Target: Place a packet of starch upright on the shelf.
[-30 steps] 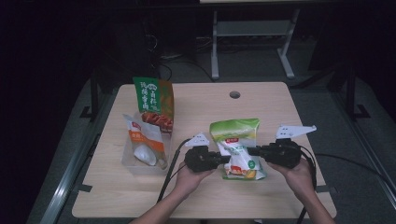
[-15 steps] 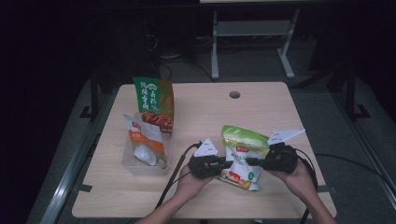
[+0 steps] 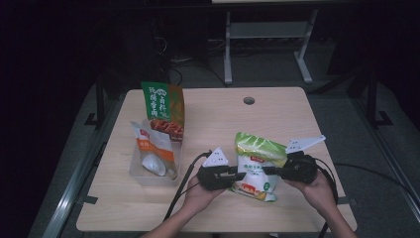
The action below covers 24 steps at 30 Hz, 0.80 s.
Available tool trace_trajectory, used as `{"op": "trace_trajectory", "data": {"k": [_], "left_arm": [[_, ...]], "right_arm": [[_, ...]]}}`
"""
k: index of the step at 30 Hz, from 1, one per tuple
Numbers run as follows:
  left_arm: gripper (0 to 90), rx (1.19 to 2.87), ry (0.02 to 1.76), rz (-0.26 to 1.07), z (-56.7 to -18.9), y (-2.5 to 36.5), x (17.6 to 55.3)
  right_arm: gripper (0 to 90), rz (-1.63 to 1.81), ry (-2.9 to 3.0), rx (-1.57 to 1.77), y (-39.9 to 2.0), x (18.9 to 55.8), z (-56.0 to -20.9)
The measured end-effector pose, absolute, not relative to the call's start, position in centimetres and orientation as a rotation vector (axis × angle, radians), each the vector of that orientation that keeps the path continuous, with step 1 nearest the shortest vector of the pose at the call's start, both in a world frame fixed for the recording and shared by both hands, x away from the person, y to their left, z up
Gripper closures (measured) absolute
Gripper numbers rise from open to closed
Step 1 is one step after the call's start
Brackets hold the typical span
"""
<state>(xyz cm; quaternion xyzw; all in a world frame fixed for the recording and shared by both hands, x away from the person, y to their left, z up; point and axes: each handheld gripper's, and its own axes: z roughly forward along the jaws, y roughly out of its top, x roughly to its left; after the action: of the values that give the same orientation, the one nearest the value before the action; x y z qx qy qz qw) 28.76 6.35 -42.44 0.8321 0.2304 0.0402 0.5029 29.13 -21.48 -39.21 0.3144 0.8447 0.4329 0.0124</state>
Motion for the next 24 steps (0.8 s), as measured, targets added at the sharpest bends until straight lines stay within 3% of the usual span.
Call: {"op": "trace_trajectory", "data": {"k": [24], "left_arm": [[51.9, 2.010, 0.593, 0.130, -42.7, 8.5, 27.4]], "right_arm": [[89.7, 1.330, 2.539, 1.026, -21.4, 29.3, -37.3]]}}
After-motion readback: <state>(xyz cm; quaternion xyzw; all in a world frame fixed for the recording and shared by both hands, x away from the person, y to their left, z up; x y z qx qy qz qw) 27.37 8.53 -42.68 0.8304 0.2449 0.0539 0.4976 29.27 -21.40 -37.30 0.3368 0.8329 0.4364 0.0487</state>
